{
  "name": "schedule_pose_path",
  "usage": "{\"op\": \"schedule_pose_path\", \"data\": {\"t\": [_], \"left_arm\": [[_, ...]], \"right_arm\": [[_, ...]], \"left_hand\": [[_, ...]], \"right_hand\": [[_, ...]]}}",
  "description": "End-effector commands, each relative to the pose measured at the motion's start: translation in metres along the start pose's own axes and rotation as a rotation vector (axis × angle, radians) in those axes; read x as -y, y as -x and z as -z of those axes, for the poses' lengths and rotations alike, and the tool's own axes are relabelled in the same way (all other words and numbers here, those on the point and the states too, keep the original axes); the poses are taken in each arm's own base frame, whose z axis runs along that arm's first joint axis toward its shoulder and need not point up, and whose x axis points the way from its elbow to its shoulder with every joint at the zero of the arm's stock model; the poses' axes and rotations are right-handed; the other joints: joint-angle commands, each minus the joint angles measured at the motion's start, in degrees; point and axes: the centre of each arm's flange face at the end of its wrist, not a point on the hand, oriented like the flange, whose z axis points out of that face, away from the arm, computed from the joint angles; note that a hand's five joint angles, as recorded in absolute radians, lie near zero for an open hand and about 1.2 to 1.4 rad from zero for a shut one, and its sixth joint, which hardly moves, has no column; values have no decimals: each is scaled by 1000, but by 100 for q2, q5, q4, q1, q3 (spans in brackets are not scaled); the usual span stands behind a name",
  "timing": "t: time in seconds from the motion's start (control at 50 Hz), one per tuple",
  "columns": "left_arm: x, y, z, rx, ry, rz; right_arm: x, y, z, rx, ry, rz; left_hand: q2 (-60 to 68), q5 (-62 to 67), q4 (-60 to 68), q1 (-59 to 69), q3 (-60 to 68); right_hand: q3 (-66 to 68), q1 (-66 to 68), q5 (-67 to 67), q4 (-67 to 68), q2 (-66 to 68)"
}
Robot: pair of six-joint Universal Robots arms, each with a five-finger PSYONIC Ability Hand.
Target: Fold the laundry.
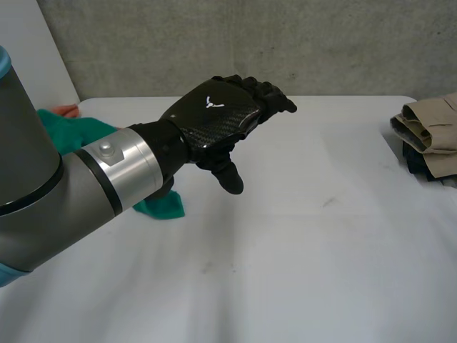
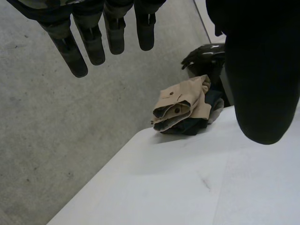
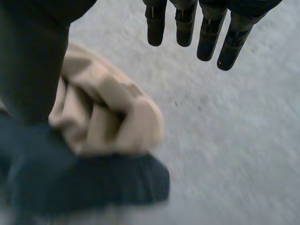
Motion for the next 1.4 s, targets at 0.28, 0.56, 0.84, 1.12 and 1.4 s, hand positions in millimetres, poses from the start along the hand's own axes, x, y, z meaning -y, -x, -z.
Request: {"op": "schedule_pose_path", "data": {"t": [0.28, 0.56, 0.84, 1.12, 1.4], "left_arm": [[2, 2, 0, 7, -13, -6], [-5, 130, 7, 505, -93, -123], [-212, 265, 27, 655, 447, -410], [-224, 248, -7, 634, 343, -451], [-80, 31, -39, 253, -150, -109]], "right_arm": [[45, -95, 29, -576, 206, 500], [186, 191, -14, -35, -157, 59], [127, 360, 74, 385, 55, 258], [117, 354, 81, 374, 113, 242], [125, 330, 70, 235, 124, 269]], "left_hand": [[65, 61, 58, 39, 26], [-254, -259, -262, -281, -293], [-137, -141, -144, -163, -175], [6741, 6737, 6734, 6715, 6702], [6741, 6737, 6734, 6715, 6702]], "right_hand": [[-216, -137, -357, -341, -264], [-216, -137, -357, -341, -264], [-216, -137, -357, -341, -264], [-216, -137, -357, -341, -264], [-216, -137, -357, -341, -264]]}}
